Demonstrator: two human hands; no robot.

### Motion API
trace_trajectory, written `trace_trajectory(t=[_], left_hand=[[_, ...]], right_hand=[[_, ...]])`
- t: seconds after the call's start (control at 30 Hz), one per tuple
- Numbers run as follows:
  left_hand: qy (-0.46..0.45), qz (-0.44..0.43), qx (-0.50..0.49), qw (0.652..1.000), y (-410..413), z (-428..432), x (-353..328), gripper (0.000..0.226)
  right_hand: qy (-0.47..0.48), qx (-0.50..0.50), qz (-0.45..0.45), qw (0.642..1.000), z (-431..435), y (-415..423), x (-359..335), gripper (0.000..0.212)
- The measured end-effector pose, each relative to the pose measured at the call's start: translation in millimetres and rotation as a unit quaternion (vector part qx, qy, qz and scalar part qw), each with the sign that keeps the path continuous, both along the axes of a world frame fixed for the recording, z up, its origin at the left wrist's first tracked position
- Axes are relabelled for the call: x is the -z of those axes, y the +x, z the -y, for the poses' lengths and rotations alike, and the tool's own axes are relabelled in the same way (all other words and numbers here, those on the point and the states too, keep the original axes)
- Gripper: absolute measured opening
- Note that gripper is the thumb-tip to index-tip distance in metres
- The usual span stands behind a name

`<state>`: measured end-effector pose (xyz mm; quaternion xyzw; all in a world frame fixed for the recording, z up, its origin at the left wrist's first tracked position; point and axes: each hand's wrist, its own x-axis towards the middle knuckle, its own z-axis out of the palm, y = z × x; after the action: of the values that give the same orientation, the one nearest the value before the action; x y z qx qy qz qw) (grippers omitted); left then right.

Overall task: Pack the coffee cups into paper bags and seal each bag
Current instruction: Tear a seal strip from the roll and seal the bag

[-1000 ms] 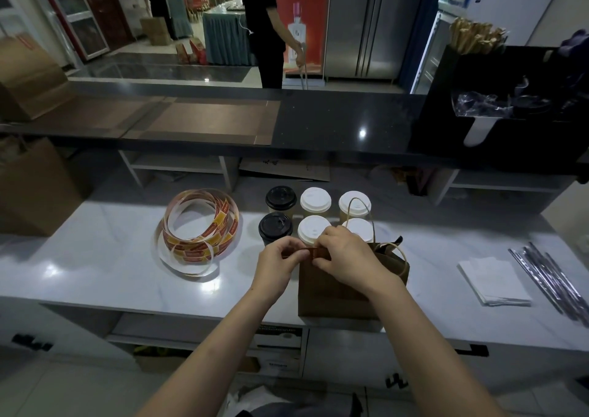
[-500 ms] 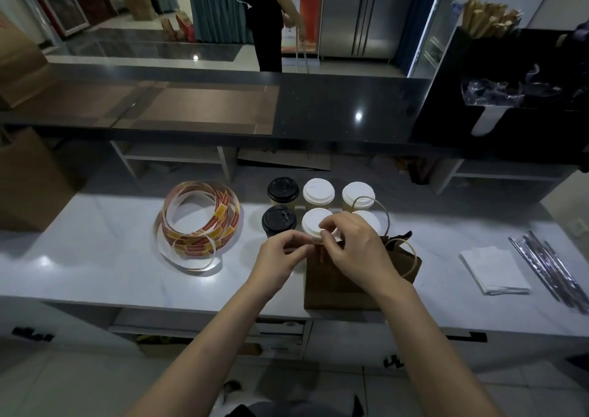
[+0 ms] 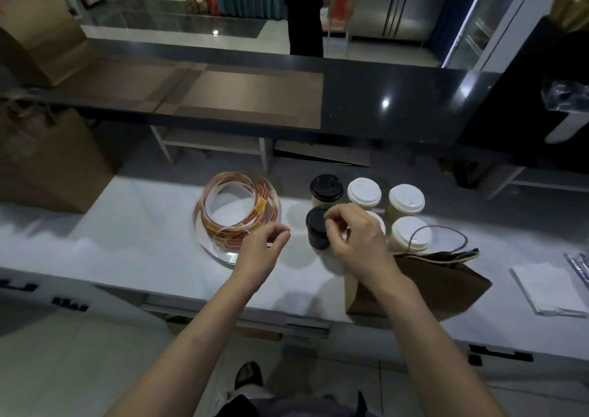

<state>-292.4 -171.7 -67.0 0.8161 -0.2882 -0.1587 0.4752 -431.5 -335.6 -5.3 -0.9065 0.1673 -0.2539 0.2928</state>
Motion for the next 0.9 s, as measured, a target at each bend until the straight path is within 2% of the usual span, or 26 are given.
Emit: trace_trajectory(t=[0.17, 0.43, 0.77, 0.9], left_hand=[[0.016, -0.030, -0.051, 0.998, 38, -47, 7, 0.011], [0.044, -0.031, -0.118, 0.992, 92, -112, 26, 0.010], [0.114, -0.032, -0.055, 0.991, 125, -144, 53, 0.011], [0.131, -0.031, -0.040, 0.990, 135, -152, 59, 0.012]], right_hand=[[0.028, -0.034, -0.036, 0.998, -24, 42, 21, 0.005], [0.036, -0.083, -0.100, 0.991, -61, 100, 75, 0.004], [0.043, -0.093, -0.196, 0.975, -112, 138, 126, 0.008], [0.039, -0.082, -0.254, 0.963, -141, 154, 138, 0.024]])
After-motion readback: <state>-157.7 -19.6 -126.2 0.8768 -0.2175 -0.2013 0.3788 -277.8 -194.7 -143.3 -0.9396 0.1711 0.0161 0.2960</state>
